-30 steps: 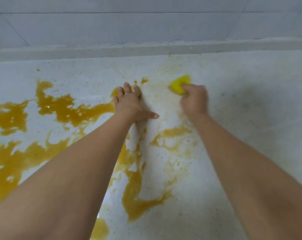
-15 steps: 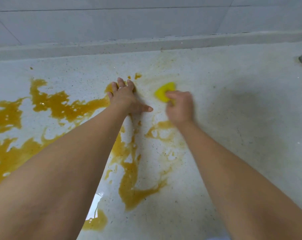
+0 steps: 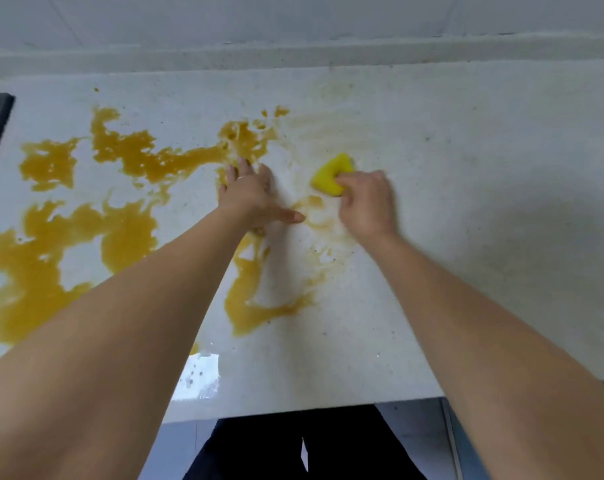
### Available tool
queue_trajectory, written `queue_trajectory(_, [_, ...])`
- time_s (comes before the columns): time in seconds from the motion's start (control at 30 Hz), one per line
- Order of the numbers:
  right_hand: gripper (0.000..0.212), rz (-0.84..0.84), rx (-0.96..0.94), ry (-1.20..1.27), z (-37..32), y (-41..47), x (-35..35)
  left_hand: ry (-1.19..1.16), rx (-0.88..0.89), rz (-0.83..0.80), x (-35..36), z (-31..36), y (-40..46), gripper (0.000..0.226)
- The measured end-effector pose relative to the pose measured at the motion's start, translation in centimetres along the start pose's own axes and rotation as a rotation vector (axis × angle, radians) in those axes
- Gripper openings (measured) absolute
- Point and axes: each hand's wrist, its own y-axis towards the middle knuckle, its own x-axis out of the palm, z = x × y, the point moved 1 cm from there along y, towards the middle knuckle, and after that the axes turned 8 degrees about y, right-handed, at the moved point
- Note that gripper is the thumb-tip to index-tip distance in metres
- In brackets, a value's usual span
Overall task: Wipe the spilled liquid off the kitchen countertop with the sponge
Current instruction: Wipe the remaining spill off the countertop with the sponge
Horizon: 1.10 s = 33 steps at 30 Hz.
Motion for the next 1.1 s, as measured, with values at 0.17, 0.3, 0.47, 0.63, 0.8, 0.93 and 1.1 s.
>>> queue_trajectory(0.17, [0.036, -0.002, 0.206, -0.01, 0.3, -0.8, -0.4, 0.012, -0.018, 0.016, 1.0, 0.1, -0.6, 0.115])
queue_trajectory(0.3, [0.033, -0.13, -0.065, 0.068, -1.1, -2.5, 0.6, -0.008, -0.019, 0.039, 1.1, 0.0, -0.6, 0.114])
queue_trajectory(0.47, [0.036, 0.0, 0.245, -0.002, 1.7, -1.8, -2.2, -0.012, -0.009, 0.036, 1.2, -0.1, -0.5, 0.113])
queue_trajectory(0.63, [0.031, -0.229, 0.022, 0.127, -2.3, -3.8, -0.9, -0.029, -0.015, 0.043, 1.2, 0.1, -0.8, 0.112])
queue_trajectory(0.8, [0.025, -0.186, 0.562, 0.685, -1.4, -2.0, -3.9, -0.029, -0.03, 0.023, 0.9, 0.4, -1.1, 0.112])
queue_trajectory(0.93, [0.041, -0.194, 0.672, 0.501, -0.1, -2.2, -5.0, -0.033, -0.028, 0.009, 0.6, 0.5, -1.2, 0.112])
queue_trajectory(1.1, [0.035, 0.035, 0.239, 0.057, 0.2, -2.7, -6.4, -0.026, -0.031, 0.006, 0.6, 0.5, -0.9, 0.111])
